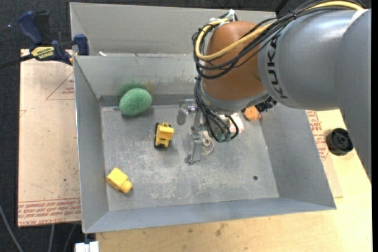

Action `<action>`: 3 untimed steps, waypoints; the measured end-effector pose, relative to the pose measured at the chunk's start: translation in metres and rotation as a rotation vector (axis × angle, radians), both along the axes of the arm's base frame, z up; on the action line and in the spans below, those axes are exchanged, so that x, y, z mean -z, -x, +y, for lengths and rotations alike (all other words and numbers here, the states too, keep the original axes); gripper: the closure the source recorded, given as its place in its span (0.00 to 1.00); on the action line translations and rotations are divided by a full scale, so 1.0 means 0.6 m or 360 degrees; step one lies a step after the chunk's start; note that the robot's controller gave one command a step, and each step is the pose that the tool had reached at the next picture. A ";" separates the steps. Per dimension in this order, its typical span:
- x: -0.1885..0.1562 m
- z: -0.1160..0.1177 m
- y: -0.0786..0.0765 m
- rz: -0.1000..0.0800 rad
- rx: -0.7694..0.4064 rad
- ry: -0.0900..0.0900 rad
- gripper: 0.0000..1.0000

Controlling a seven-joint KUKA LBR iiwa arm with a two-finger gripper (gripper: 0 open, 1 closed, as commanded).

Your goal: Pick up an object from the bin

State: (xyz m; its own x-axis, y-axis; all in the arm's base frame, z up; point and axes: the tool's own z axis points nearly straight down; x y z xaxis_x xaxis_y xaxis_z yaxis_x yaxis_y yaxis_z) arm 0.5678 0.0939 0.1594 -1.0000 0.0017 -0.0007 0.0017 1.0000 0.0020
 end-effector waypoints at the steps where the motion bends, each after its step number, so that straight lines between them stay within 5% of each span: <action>1: 0.000 0.000 0.000 0.0000 0.0000 0.0000 0.00; 2: 0.063 0.052 -0.072 -0.0014 0.0058 -0.0002 0.00; 3: 0.119 0.071 -0.034 -0.0006 0.0059 -0.0004 1.00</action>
Offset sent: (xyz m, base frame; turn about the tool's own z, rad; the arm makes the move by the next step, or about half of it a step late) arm 0.0522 0.0394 -0.0531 0.0475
